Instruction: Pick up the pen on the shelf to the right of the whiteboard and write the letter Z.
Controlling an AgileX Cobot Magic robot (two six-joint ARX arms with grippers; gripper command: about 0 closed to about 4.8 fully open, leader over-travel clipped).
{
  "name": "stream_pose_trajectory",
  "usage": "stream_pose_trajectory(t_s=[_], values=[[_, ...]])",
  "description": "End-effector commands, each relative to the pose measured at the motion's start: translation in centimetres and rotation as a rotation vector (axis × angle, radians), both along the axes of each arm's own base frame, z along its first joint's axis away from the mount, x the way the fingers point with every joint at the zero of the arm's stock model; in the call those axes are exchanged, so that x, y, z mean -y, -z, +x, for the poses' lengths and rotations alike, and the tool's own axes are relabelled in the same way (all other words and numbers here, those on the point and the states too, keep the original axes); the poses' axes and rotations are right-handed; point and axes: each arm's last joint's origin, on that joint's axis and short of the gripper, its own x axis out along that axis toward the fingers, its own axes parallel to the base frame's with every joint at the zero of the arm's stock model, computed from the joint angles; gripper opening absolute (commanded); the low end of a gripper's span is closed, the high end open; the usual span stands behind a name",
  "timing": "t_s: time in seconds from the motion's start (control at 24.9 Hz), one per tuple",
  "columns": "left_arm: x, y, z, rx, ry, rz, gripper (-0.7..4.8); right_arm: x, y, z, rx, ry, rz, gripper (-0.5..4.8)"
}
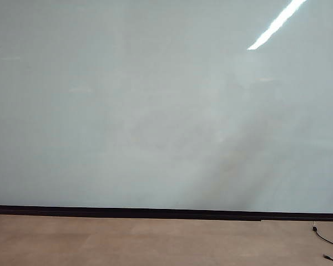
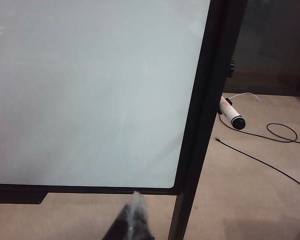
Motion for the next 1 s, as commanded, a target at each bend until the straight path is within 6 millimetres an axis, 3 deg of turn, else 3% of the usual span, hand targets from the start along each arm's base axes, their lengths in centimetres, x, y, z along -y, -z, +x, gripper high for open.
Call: stream_pose_trajectory(t_s=[0.04,0.44,0.64,0.84,0.92,0.96,1.0], values=[[0.0,-0.11,0.0,0.007,0.001,0.004,-0.04,0.01,-0.31,-0.03,0.02,0.002,0.003,-0.06],[0.0,-0.11,0.0,0.007,0.001,0.004,-0.05,0.02,-0.39,-0.03,0.029,0.005,0.003,-0.06],[0.01,-0.11,0.0,0.007,0.002,0.004,-0.04,0.85,-0.41,-0.23,0.032,0.3,0.001,-0.06],[0.0,-0.11,0.0,0.007,0.001,0.004,-0.04,0.88,-0.39,-0.25,0.03,0.312,0.0,-0.04],[0.0,-0.11,0.0,0.007,0.001,0.004,-0.04,0.88,-0.39,-0.25,0.029,0.312,0.0,1.22],[0.0,-0.11,0.0,0.007,0.001,0.004,-0.05,0.88,-0.39,-0.25,0.029,0.312,0.0,2.95],[0.0,-0.11,0.0,0.007,0.001,0.004,-0.04,0.88,-0.39,-0.25,0.029,0.312,0.0,3.57]])
